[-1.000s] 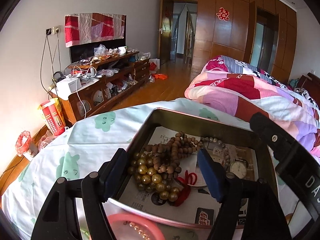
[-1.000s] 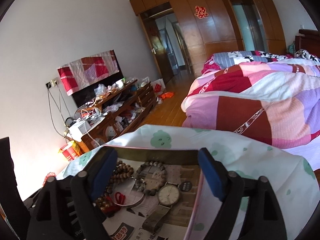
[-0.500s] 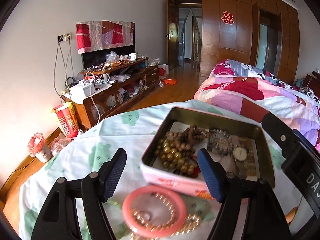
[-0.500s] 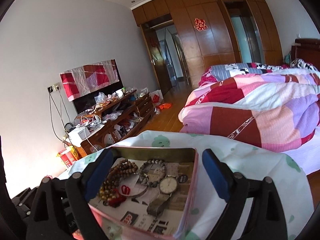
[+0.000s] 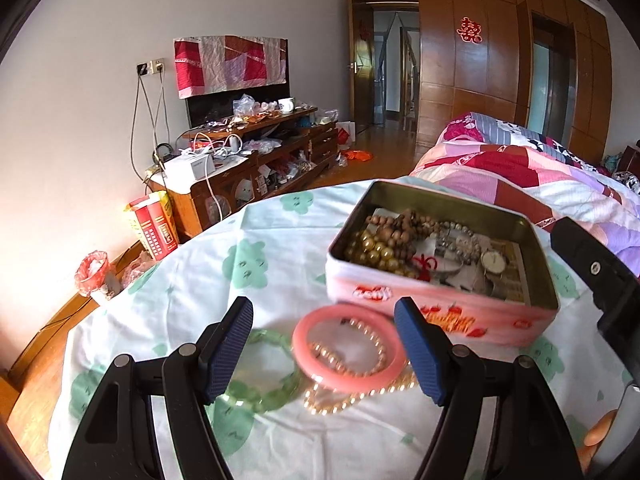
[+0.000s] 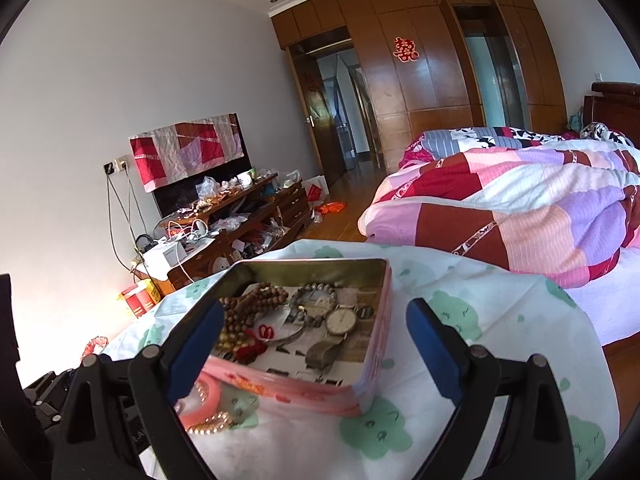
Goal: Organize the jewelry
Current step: 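Grasp the green jade bangle with the left tool while the right tool grasps the pink bangle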
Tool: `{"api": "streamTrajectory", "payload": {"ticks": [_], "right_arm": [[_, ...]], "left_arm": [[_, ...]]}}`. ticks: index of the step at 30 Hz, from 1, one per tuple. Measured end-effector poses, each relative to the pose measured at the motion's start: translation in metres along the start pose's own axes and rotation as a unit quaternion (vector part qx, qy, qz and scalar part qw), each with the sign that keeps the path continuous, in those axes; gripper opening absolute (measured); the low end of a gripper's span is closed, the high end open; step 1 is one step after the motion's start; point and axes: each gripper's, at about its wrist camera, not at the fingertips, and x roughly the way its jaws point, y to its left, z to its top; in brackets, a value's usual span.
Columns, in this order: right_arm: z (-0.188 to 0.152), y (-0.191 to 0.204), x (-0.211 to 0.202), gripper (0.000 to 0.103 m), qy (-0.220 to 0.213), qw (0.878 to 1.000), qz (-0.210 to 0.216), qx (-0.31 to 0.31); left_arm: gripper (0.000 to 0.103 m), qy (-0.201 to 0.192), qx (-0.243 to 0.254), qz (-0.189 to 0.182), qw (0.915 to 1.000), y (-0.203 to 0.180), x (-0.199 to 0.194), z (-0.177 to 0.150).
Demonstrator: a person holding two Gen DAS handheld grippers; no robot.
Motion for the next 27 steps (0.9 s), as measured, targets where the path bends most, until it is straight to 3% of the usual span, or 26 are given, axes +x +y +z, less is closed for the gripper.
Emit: {"api": "streamTrajectory", "payload": {"ticks": [7, 12, 18, 27], "right_arm": [[-0.007, 0.010, -0.009, 0.095, 0.001, 1.000, 0.001, -0.024], [-0.012, 0.017, -0.014, 0.095, 0.003, 0.999, 0.002, -0.042], [-0.016, 0.020, -0.018, 0.095, 0.008, 0.999, 0.005, -0.053], [-0.023, 0.020, -0.021, 0.095, 0.029, 0.998, 0.022, -0.050]], "left_arm": [[0.074, -0.005, 0.005, 0.005, 1.0000, 0.006, -0.012, -0.015], [0.074, -0.013, -0.039, -0.009, 0.9991, 0.027, -0.026, -0.019], [0.073, -0.001, -0.058, -0.016, 0.9982, 0.038, -0.034, -0.023], [0.073, 0.025, -0.048, -0.010, 0.9985, 0.064, -0.043, -0.032]]}}
